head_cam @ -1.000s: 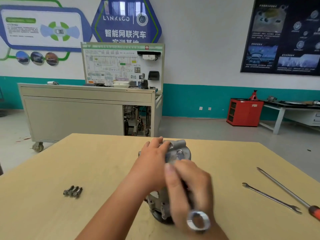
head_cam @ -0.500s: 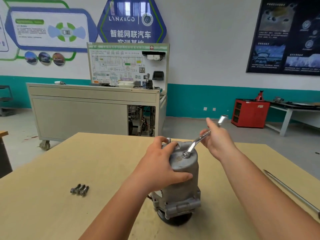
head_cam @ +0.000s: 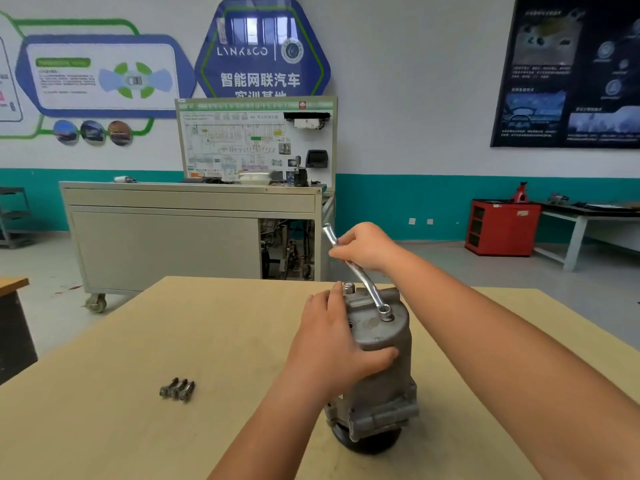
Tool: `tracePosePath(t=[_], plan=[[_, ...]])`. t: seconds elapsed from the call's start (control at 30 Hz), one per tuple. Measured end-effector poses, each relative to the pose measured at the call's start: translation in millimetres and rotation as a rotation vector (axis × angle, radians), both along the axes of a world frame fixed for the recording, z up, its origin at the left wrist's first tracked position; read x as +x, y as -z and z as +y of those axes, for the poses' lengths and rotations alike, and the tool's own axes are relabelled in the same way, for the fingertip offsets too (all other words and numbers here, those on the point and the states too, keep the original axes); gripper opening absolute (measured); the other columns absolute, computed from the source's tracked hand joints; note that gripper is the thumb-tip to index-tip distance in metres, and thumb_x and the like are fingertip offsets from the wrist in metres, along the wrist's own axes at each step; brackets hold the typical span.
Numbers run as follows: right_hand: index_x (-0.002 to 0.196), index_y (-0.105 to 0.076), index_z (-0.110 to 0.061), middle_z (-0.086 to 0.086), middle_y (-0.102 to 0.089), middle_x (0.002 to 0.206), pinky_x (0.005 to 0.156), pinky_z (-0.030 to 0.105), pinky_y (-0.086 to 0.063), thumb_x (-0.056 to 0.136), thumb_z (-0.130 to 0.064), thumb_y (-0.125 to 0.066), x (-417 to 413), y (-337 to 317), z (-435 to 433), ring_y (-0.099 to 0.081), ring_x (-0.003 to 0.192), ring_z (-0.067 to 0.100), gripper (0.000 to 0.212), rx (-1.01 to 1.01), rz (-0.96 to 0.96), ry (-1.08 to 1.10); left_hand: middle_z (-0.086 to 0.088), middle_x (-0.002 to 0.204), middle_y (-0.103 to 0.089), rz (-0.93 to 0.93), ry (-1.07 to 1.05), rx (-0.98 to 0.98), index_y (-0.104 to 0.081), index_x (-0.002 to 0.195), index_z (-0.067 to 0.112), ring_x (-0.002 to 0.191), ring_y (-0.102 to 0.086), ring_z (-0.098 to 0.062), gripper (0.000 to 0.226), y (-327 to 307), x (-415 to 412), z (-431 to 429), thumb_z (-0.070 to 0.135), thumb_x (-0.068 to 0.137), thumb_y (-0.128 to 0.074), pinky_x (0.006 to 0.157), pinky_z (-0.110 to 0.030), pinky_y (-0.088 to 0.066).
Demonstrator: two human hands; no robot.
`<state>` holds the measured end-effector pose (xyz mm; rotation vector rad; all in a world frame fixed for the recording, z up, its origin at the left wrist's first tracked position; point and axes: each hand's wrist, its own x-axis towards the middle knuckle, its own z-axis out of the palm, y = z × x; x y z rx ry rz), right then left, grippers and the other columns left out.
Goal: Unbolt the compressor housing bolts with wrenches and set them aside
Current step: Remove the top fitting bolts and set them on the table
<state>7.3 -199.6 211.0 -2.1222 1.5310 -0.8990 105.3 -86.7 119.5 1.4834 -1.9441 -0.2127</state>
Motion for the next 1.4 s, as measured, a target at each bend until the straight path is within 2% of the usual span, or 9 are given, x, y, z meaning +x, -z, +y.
tracePosePath(t=[0.17, 0.3, 0.4, 0.63, 0.83, 1.03, 1.2, 1.3, 1.4], plan=[[0.115, -0.048, -0.008, 0.003, -0.054, 0.068, 0.038, 0.015, -0.042, 0.098, -0.019, -0.046, -14, -7, 6, -0.049, 0.041, 0.004, 0.02, 0.126, -0.542, -0.028, 0.005, 0.148, -0.022, 0.025, 0.045, 0.002, -0.011, 0.149, 0.042, 0.137, -0.021, -0.013, 0.1, 1, 1, 1, 0.065, 0.07, -0.068, 0.109, -0.026, -0.025], [0.121, -0.044, -0.009, 0.0, -0.048, 0.067, 0.039, 0.016, -0.041, 0.1, -0.021, -0.043, -24, -4, 5, -0.042, 0.048, 0.007, 0.025, 0.075, -0.686, 0.045, 0.017, 0.153, 0.003, 0.079, 0.161, 0.001, -0.028, 0.125, 0.068, 0.143, -0.013, -0.012, 0.071, -2, 5, 7, 0.053, 0.074, -0.074, 0.113, -0.032, -0.025], [0.118, -0.049, -0.008, -0.001, -0.051, 0.066, 0.043, 0.016, -0.041, 0.096, -0.025, -0.053, -27, 0, 5, -0.044, 0.048, 0.006, 0.029, 0.024, -0.63, 0.084, 0.019, 0.153, 0.005, 0.039, 0.215, -0.053, -0.043, 0.122, 0.062, 0.141, -0.015, -0.01, 0.056, -3, 7, 9, 0.047, 0.078, -0.073, 0.115, -0.034, -0.026], [0.133, -0.046, -0.005, -0.002, -0.055, 0.064, 0.042, 0.013, -0.039, 0.095, -0.017, -0.051, -4, -1, 3, -0.051, 0.045, 0.004, 0.04, 0.026, -0.187, 0.023, 0.017, 0.152, -0.005, 0.04, 0.233, -0.074, -0.037, 0.109, 0.068, 0.139, -0.019, -0.009, 0.053, -6, 6, 11, 0.045, 0.078, -0.074, 0.115, -0.035, -0.027], [0.111, -0.057, -0.005, -0.003, -0.056, 0.059, 0.036, 0.012, -0.038, 0.092, -0.014, -0.047, 17, 1, 12, -0.048, 0.032, -0.001, 0.024, -0.02, 0.128, -0.185, 0.011, 0.148, -0.018, 0.012, 0.247, -0.122, -0.048, 0.124, 0.057, 0.137, -0.023, -0.011, 0.053, -5, 7, 7, 0.044, 0.079, -0.073, 0.114, -0.035, -0.024], [0.1, -0.062, -0.014, -0.008, -0.064, 0.069, 0.055, 0.024, -0.044, 0.09, -0.021, -0.05, 40, -1, 34, -0.058, 0.058, 0.003, 0.017, -0.243, 0.562, -0.311, 0.004, 0.138, -0.029, 0.053, 0.244, -0.174, -0.058, 0.126, 0.043, 0.128, -0.035, -0.018, 0.053, -2, 8, 3, 0.04, 0.077, -0.076, 0.109, -0.038, -0.033], [0.108, -0.057, -0.013, -0.001, -0.068, 0.09, 0.075, 0.032, -0.049, 0.098, -0.019, -0.042, 43, 7, 55, -0.062, 0.082, 0.015, 0.019, -0.094, 0.321, -0.331, 0.014, 0.124, -0.049, 0.024, 0.299, -0.157, -0.063, 0.118, 0.043, 0.117, -0.044, -0.017, 0.043, 0, 11, 1, 0.046, 0.075, -0.067, 0.101, -0.033, -0.039], [0.093, -0.058, -0.024, -0.004, -0.063, 0.09, 0.073, 0.039, -0.047, 0.097, -0.024, -0.042, 51, 23, 76, -0.057, 0.086, 0.021, 0.016, -0.227, 0.289, -0.272, 0.036, 0.071, -0.058, 0.214, 0.42, -0.152, -0.063, 0.076, 0.046, 0.078, -0.057, -0.011, 0.02, 2, 15, 6, 0.026, 0.072, -0.062, 0.067, -0.002, -0.037], [0.106, -0.065, -0.026, -0.003, -0.062, 0.097, 0.075, 0.038, -0.046, 0.096, -0.03, -0.045, 48, 28, 93, -0.054, 0.094, 0.02, 0.023, -0.31, 0.225, -0.261, 0.037, 0.062, -0.053, 0.267, 0.441, -0.172, -0.057, 0.068, 0.047, 0.06, -0.05, 0.003, 0.031, 9, 15, 10, 0.017, 0.075, -0.057, 0.054, 0.001, -0.031]])
